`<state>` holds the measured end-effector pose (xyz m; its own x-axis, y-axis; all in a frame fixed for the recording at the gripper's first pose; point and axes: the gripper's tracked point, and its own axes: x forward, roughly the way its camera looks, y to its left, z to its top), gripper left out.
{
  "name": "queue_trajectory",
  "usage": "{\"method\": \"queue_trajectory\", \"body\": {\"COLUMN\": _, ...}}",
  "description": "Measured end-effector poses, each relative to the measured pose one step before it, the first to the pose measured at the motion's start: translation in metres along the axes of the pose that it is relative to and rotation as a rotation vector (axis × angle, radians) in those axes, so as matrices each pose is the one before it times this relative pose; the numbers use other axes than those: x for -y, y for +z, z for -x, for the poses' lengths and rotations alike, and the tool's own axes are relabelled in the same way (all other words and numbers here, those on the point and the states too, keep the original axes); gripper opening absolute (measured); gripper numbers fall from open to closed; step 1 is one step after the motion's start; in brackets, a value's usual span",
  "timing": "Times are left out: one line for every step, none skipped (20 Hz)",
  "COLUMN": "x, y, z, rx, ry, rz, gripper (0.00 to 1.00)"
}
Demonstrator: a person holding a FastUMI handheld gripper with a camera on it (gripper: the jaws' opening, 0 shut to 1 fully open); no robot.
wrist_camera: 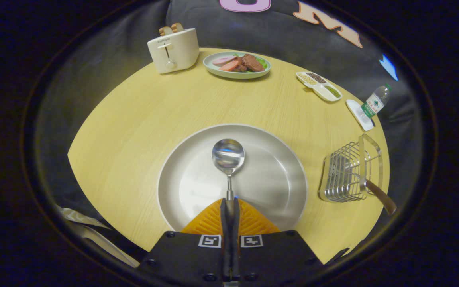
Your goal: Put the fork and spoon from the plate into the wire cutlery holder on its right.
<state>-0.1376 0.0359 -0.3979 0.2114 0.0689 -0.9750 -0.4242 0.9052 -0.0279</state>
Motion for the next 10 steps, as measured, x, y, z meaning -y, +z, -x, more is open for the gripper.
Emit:
{"method": "queue_trajectory", "body": {"x": 0.00229, "y": 0.00297, "z": 0.00413, "rx": -0.00319, "ry": 0.00428, "rz": 0.00529, "gripper": 0.04}}
{"method": "queue_trajectory", "body": {"x": 0.00168, "y": 0.00215, "z": 0.00314, "rx": -0.00428, "ry": 0.00665, "rz": 0.00388, "gripper": 0.04}}
{"method": "queue_trajectory", "body": {"x": 0.00207, "y": 0.00220, "z": 0.00506, "rx": -0.00520, "ry": 0.00581, "rz": 0.00388, "gripper": 0.04}}
{"method": "queue_trajectory", "body": {"x": 0.00412, "y": 0.00199, "z": 0.00402, "rx": -0.00541, "ry": 0.00214, "rz": 0.00484, "gripper": 0.04}}
{"method": "queue_trajectory", "body": {"x": 0.00463, "y": 0.00409, "z": 0.00441, "rx": -0.00044, "ry": -0.00214, "rz": 0.00267, "gripper": 0.04}}
{"method": "queue_trajectory", "body": {"x": 0.00519, "y": 0.00191, "z": 0.00418, "rx": -0.00046, "ry": -0.00367, "rz": 0.00232, "gripper": 0.04}}
{"method": "queue_trajectory", "body": {"x": 0.00524, "y": 0.00344, "z": 0.00341, "rx": 0.00118, "ry": -0.00512, "rz": 0.00218, "gripper": 0.04}}
{"method": "queue_trajectory", "body": {"x": 0.00428, "y": 0.00236, "z": 0.00435, "rx": 0.00026, "ry": -0.00046, "rz": -0.00440, "gripper": 0.04}}
{"method": "queue_trajectory", "body": {"x": 0.00385, "y": 0.00216, "z": 0.00369, "rx": -0.00300, "ry": 0.00421, "rz": -0.00760, "gripper": 0.04}}
{"method": "queue_trajectory", "body": {"x": 0.00503, "y": 0.00127, "z": 0.00342, "rx": -0.00182, "ry": 0.00087, "rz": -0.00783, "gripper": 0.04}}
